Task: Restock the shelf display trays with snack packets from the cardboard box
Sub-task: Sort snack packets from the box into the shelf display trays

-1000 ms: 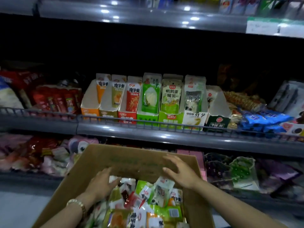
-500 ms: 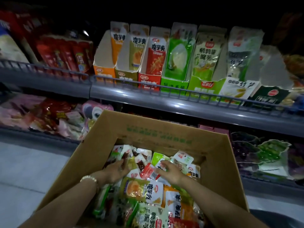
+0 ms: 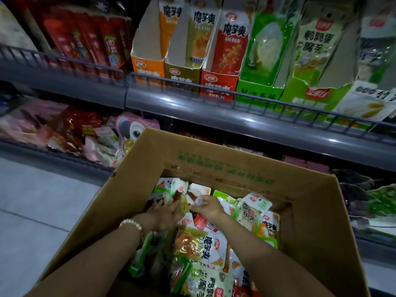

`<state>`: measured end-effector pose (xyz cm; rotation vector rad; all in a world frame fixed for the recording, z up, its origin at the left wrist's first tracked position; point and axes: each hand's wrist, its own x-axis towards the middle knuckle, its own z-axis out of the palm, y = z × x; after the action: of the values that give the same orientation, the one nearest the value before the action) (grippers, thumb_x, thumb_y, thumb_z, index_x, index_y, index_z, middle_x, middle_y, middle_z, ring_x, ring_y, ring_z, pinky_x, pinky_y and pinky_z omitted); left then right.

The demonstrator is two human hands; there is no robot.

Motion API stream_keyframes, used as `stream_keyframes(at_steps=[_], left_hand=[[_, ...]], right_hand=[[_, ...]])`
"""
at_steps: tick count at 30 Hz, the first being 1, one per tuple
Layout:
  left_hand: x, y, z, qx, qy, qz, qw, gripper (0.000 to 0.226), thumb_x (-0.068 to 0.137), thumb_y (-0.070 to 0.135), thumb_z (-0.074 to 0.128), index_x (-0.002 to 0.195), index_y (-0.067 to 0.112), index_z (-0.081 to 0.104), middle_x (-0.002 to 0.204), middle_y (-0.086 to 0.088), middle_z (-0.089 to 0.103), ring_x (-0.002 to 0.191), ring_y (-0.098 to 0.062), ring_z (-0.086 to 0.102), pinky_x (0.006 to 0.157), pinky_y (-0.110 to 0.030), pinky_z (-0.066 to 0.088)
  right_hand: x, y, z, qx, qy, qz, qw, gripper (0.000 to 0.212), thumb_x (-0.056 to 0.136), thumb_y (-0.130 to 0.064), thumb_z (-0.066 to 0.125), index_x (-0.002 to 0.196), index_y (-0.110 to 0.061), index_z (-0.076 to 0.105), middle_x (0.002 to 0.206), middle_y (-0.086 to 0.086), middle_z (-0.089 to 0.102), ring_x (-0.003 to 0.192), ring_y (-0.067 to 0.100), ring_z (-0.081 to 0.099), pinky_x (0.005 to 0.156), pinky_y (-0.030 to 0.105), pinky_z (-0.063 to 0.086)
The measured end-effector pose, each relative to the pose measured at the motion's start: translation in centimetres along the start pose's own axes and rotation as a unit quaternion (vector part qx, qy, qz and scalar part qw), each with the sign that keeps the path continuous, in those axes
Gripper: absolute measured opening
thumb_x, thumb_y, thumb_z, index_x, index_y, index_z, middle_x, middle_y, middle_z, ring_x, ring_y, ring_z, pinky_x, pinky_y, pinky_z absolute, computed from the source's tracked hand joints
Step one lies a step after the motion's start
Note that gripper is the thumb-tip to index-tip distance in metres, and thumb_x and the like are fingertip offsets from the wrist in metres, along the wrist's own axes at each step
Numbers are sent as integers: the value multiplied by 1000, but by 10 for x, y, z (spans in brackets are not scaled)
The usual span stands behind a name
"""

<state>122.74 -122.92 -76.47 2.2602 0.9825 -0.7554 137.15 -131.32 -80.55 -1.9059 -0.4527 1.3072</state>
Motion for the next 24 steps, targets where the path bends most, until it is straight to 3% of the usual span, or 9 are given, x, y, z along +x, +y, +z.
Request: stream_keyframes(at_steps=[2,4,9,12,15,17,19,22,24], left_hand=[[-5,4,-4,-14,-36,1,999,60,100,43,29,151,28,2,160,-3,-4,144,-35,-10,117,-51,-5],[-13,13,-6,-44,-56,10,997,59,101,32,32,152,24,4,158,-4,-13,143,-37,-15,116,-54,-5],[-35,32,-2,-98,-65,52,992,58,101,48,18,151,27,-3,159,-1,-7,145,-23,-14,117,-46,-2],[-41,35,0,-98,-57,71,991,56,101,48,17,150,31,-1,159,-1,-4,145,-24,-12,117,-47,-3],[-53,44,-2,-145,-64,88,984,54,99,50,22,149,39,3,160,-2,-3,146,-25,-7,118,-50,2],[-66,54,-5,-207,-49,124,969,53,102,42,26,150,34,7,159,0,5,146,-19,6,117,-36,12],[-84,69,-13,-300,8,149,942,53,103,31,32,151,24,12,155,2,19,142,-15,19,107,-23,23],[-95,86,-20,-428,163,105,883,83,88,42,59,150,18,9,155,-2,15,140,-23,24,110,-34,30],[-107,101,-24,-517,164,55,838,103,76,51,70,150,16,7,154,-6,22,138,-27,29,108,-42,35]], right_hand=[[-9,-5,-1,20,12,-10,1000,26,89,-29,64,71,-13,53,106,5,63,107,20,56,86,29,41],[-16,-10,-4,32,27,-22,999,39,88,-43,59,72,-8,56,81,8,65,85,20,61,81,30,43],[-33,-2,-16,62,15,-47,997,26,87,-25,66,89,1,69,102,12,68,89,18,62,75,23,50],[-48,-4,-22,50,21,-61,997,34,88,-36,63,90,-3,70,77,6,68,68,9,60,63,17,44],[-56,-5,-29,65,42,-69,995,25,86,-28,66,78,-4,68,68,-4,61,57,4,56,61,19,44],[-68,-6,-36,78,62,-77,992,25,88,-27,64,91,-3,68,75,-3,61,64,6,56,61,18,44],[-85,-8,-48,94,72,-94,988,33,90,-28,62,108,-1,67,88,0,65,79,9,60,69,18,45],[-118,-21,-64,99,55,-127,985,34,90,-32,60,114,-7,66,100,-4,67,90,2,59,73,11,43],[-144,-31,-69,105,43,-146,983,30,90,-33,58,112,-14,66,113,-6,65,100,0,59,78,11,43]])
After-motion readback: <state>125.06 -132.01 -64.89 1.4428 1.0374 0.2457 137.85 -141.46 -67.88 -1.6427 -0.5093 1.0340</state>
